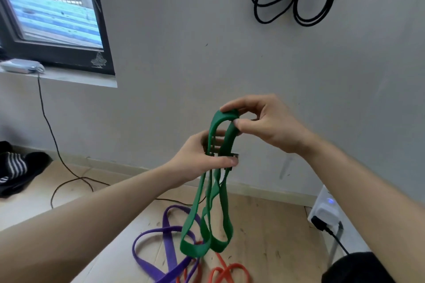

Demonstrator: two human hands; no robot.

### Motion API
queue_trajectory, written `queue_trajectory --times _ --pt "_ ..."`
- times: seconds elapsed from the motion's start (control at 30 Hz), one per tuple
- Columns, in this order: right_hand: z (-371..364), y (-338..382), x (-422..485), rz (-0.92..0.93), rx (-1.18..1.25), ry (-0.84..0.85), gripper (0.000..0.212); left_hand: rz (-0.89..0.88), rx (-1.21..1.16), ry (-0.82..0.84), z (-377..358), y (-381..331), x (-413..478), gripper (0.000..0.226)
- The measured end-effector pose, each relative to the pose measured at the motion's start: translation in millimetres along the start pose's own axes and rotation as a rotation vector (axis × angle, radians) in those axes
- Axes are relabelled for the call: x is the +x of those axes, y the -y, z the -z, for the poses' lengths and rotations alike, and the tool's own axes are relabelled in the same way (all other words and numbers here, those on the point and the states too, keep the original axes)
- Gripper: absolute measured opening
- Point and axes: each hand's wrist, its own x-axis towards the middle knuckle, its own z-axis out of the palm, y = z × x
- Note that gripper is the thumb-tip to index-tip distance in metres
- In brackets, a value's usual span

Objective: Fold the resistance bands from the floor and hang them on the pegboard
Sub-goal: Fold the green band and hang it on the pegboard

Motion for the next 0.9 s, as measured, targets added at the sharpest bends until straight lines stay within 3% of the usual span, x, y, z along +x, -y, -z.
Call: queue_trajectory --times 0.07,0.3,0.6,0.8,0.9 --pt "0 -1 1 -0.006 0.145 -0.052 0.035 0.037 -0.023 -0.004 -9 3 1 0.061" --pt "7 -3 4 -0.069 0.54 -0.258 0.029 0.098 0.01 -0.054 -19 15 9 0.021" --pt "31 -28 -1 -0.23 0.65 -0.44 0.032 0.097 0.05 -0.088 1 19 12 0.024" --pt "51 -65 -18 -0.476 0.459 -0.185 0.04 0.071 0.127 -0.104 15 21 11 0.057" --pt "51 -88 -29 -0.565 0.335 0.06 0.042 0.045 0.131 -0.124 20 16 8 0.033"
